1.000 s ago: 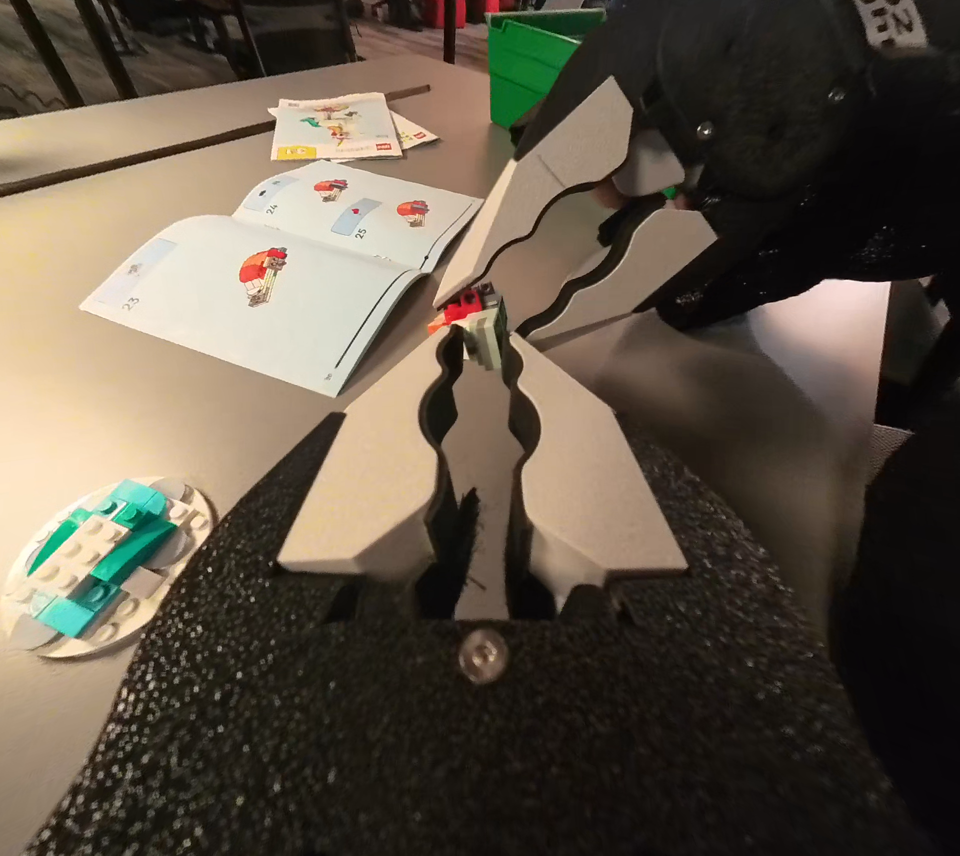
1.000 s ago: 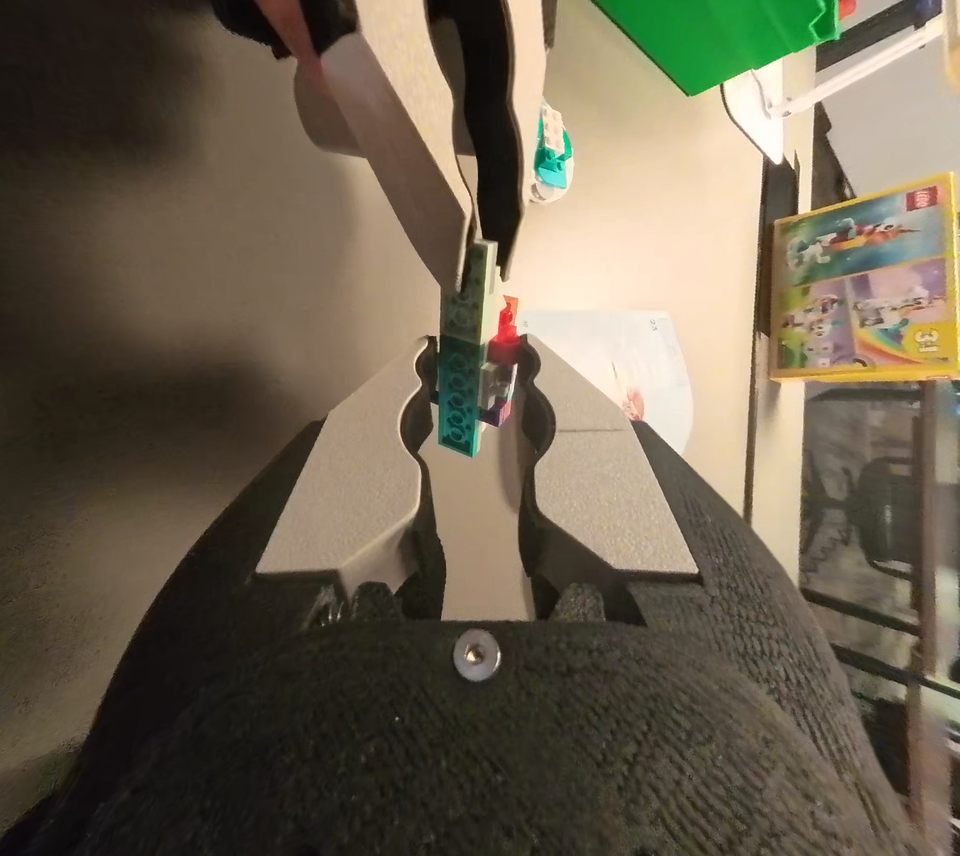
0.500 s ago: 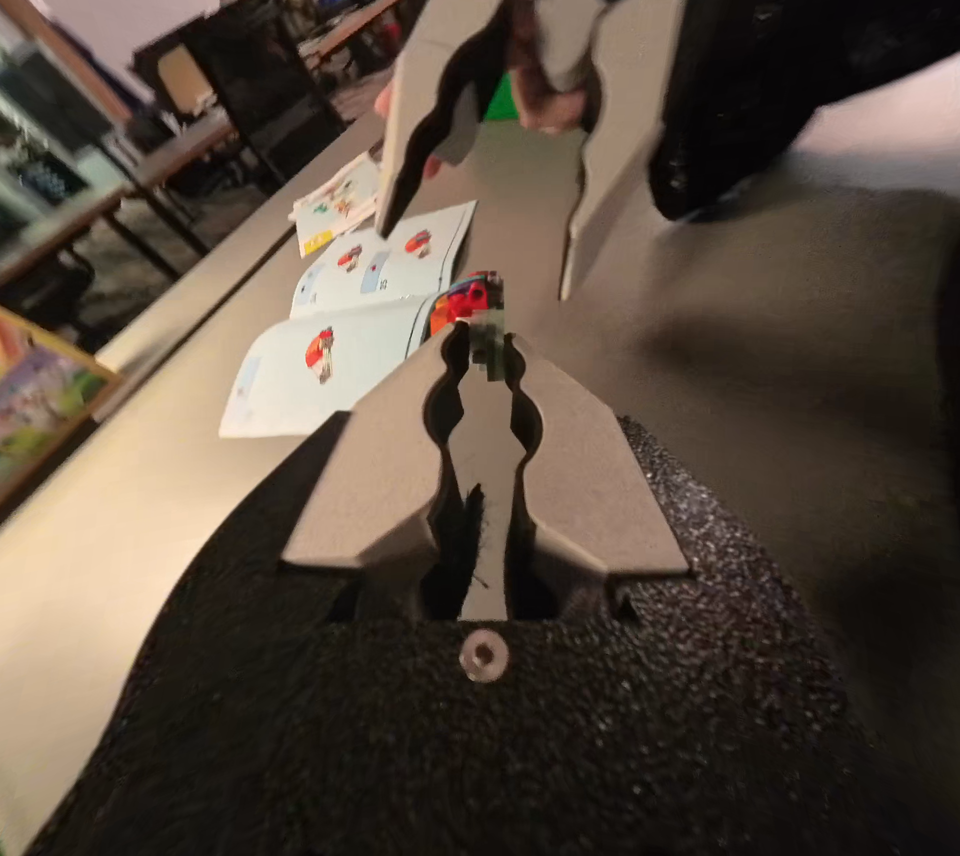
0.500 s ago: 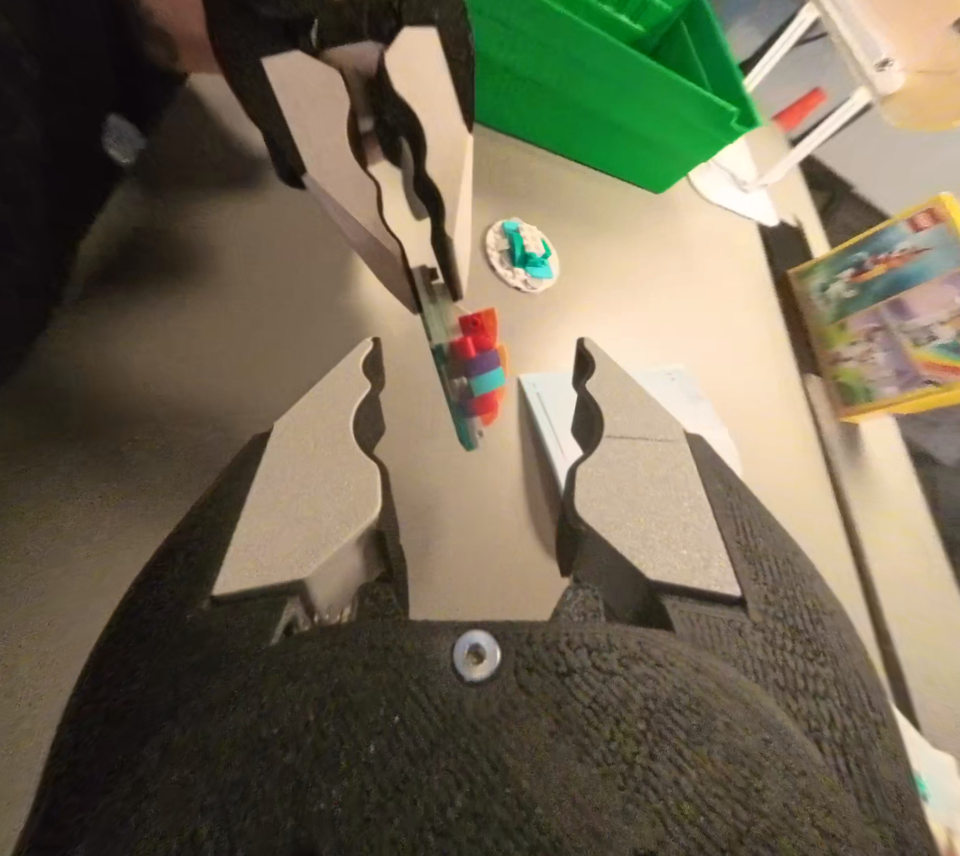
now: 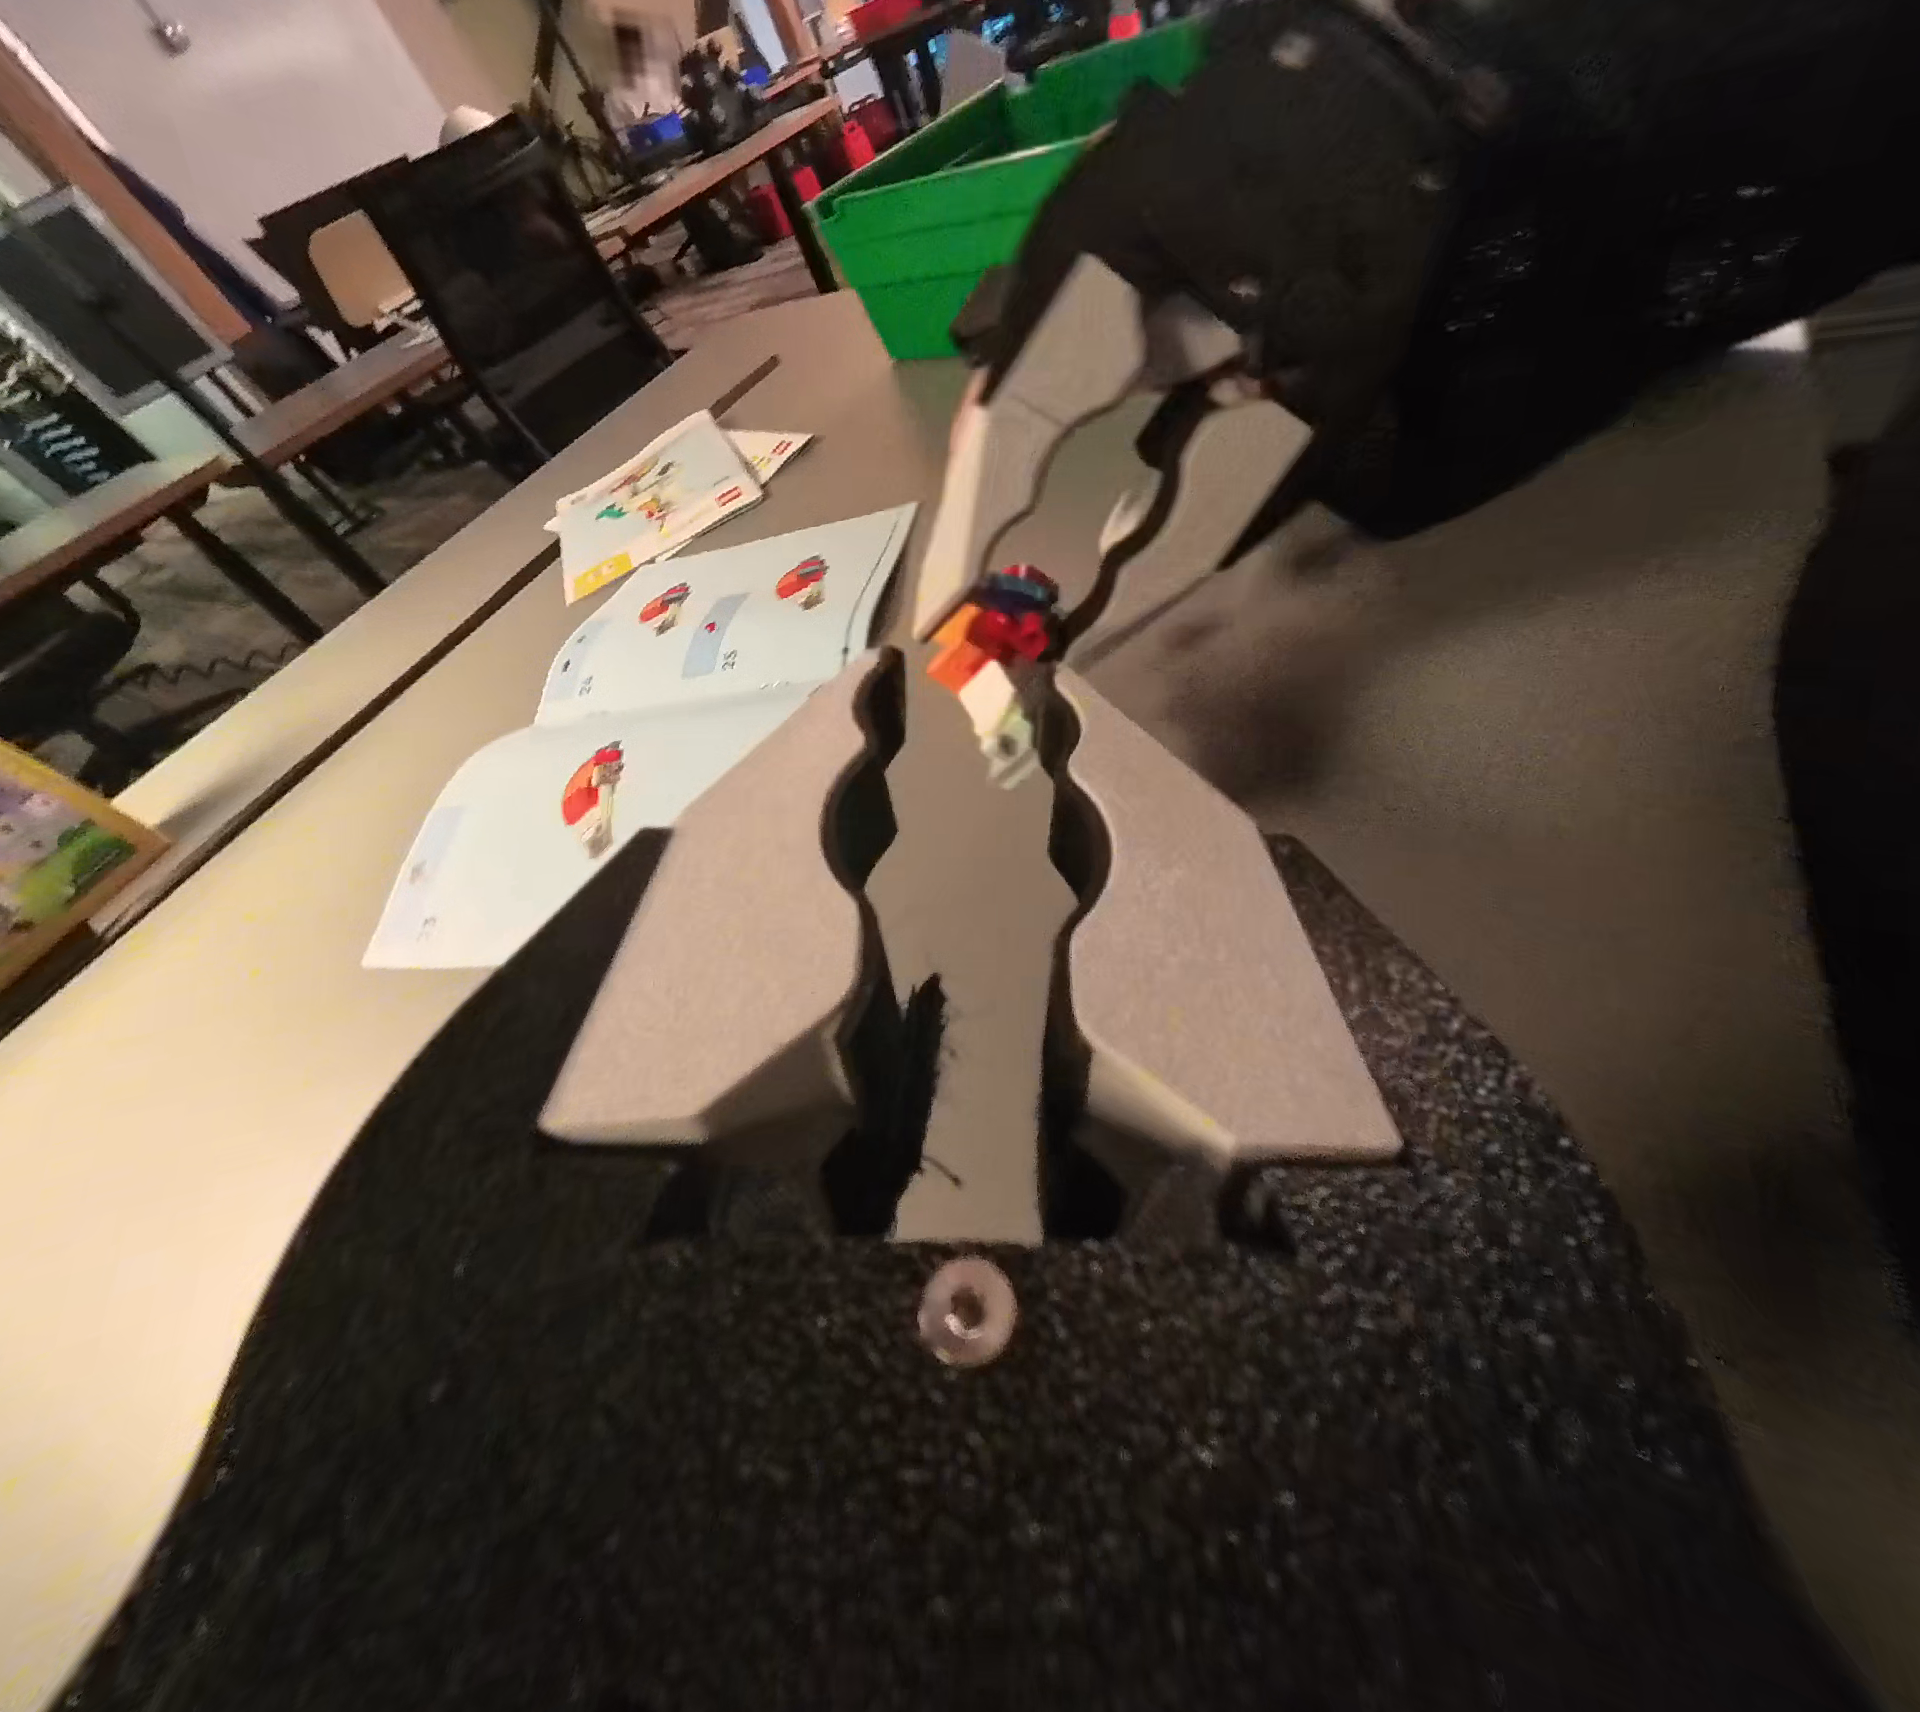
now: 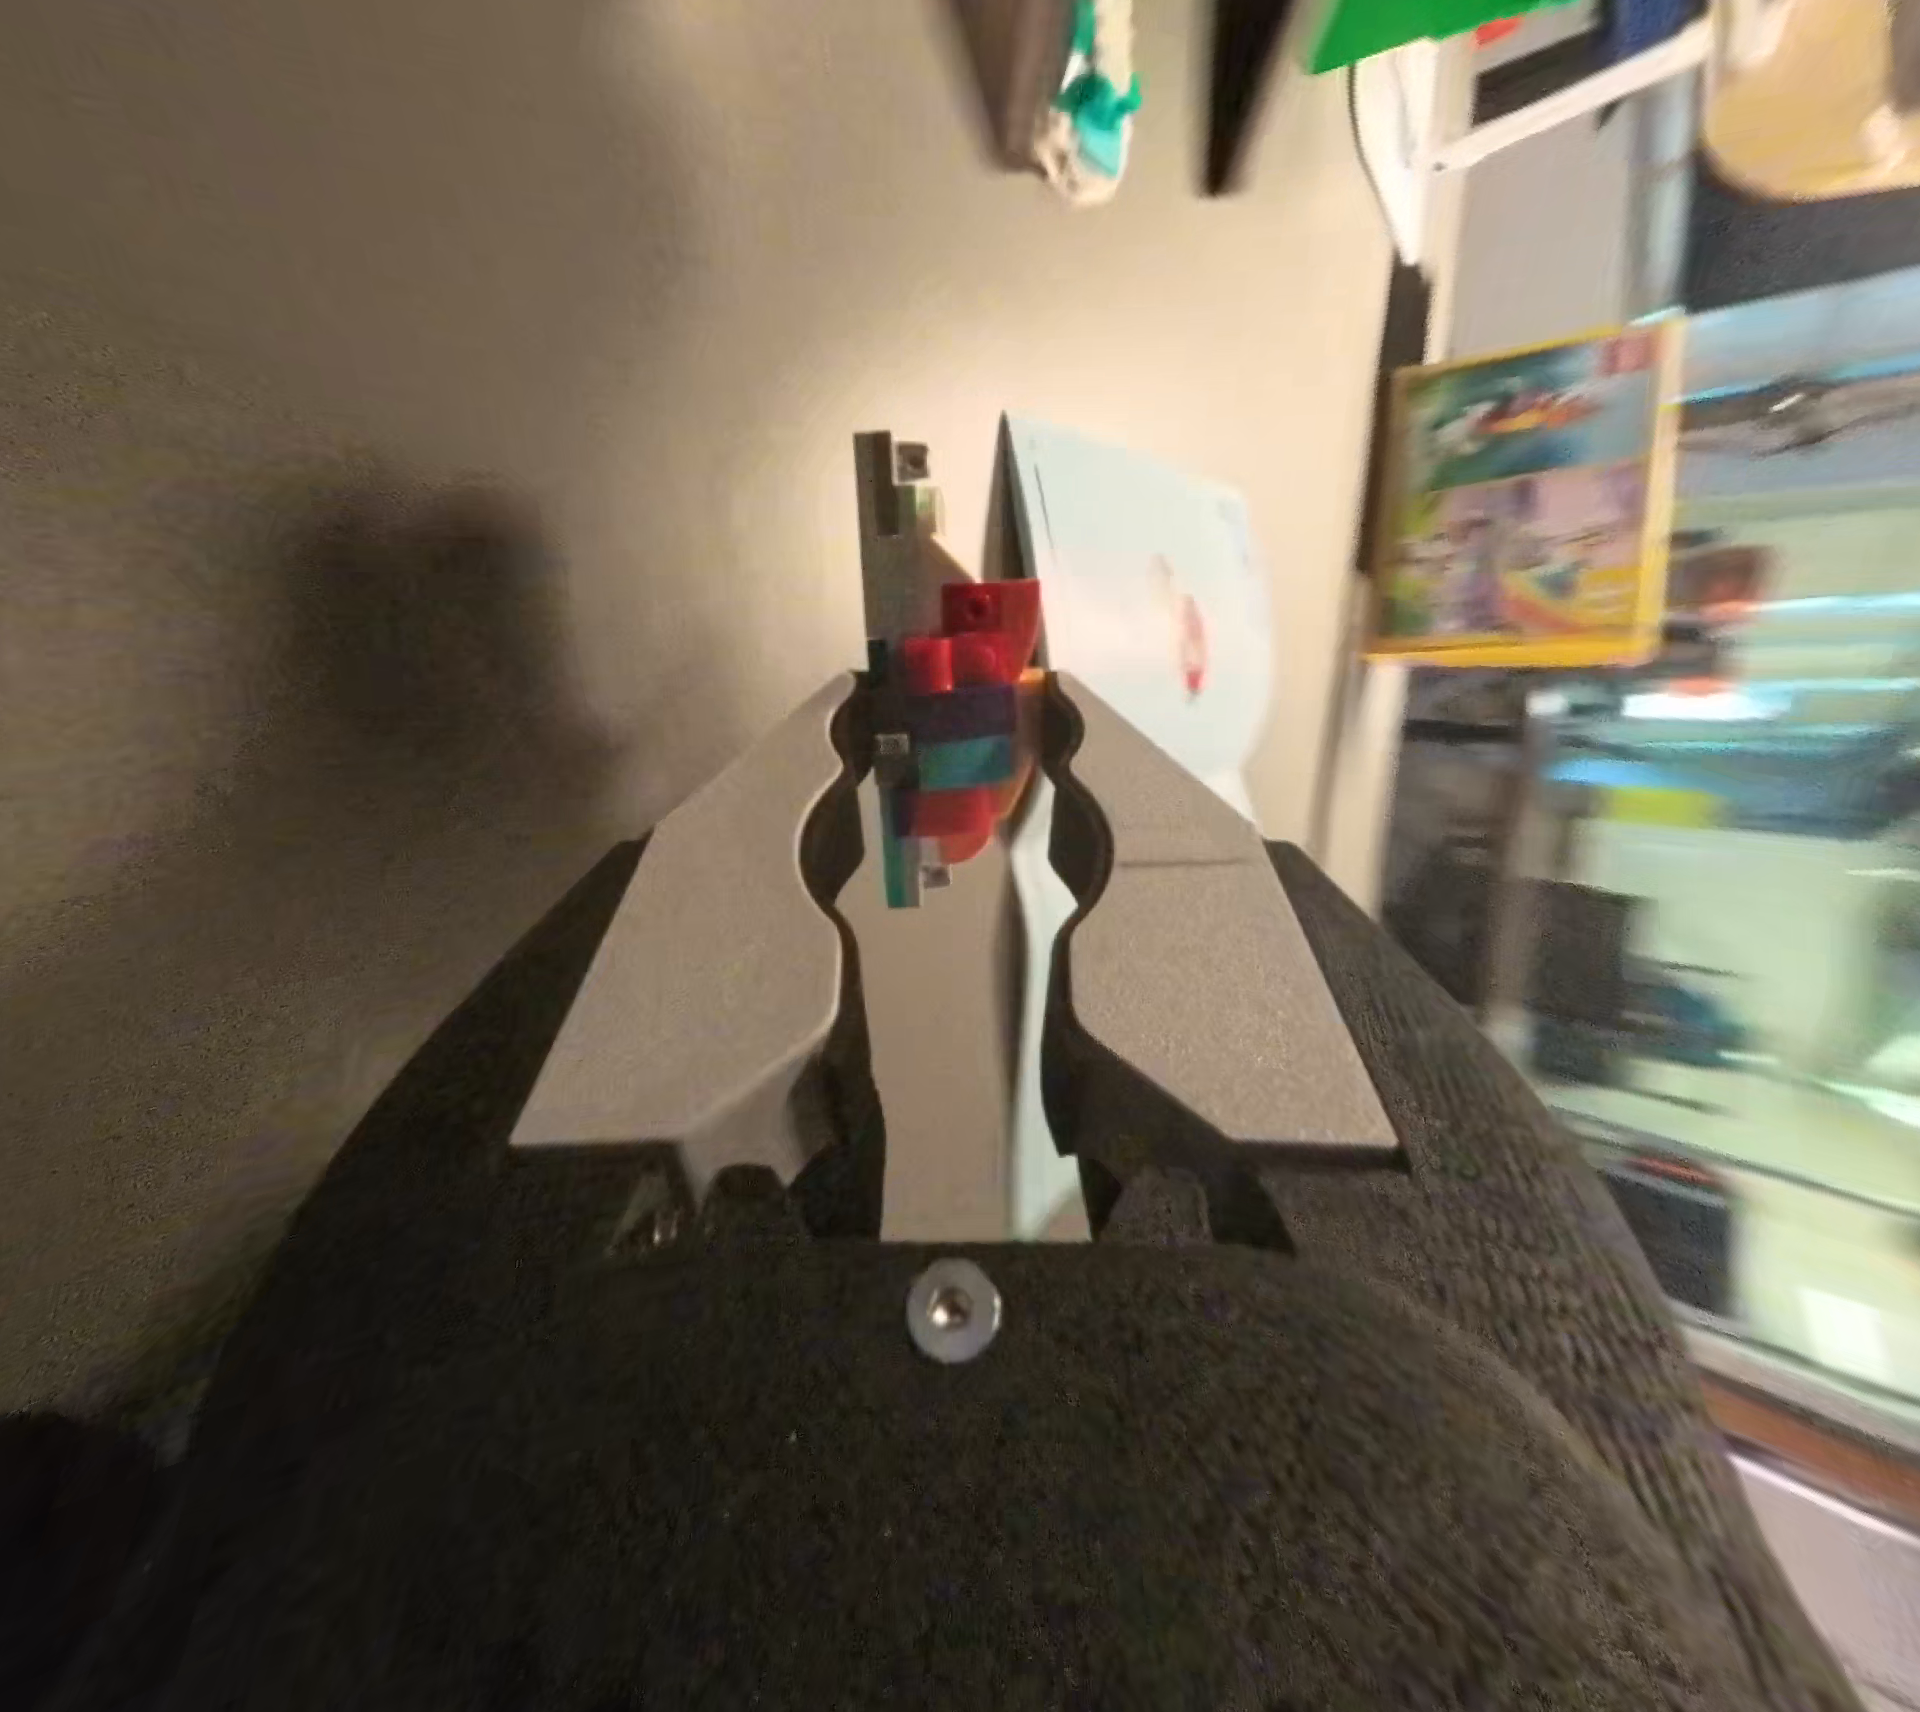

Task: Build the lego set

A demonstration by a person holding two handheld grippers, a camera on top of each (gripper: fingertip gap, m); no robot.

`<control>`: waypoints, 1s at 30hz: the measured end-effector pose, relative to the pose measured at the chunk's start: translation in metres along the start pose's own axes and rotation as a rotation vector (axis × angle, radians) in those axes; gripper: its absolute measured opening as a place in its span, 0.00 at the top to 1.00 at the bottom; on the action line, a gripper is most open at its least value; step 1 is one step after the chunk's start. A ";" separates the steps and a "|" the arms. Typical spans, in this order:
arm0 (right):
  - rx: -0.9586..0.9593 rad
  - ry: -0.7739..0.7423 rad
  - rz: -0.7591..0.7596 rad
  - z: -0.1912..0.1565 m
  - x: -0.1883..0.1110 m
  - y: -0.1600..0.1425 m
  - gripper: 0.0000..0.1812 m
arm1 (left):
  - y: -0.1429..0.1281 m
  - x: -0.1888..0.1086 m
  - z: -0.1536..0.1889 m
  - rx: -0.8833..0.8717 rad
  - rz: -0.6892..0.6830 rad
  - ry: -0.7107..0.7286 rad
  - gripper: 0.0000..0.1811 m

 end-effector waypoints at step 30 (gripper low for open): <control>0.458 -0.410 0.252 0.050 -0.032 -0.037 0.74 | -0.070 0.025 0.011 -0.306 -0.421 -0.157 0.92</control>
Point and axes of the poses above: each gripper's, where its closed fingertips meet, x out along the fingers, y out of its top, z = x × y across the jaws, the point moved 1 cm from there along -x, back along the fingers, and after that the axes turned 8 degrees about x, right-handed, at the moved point
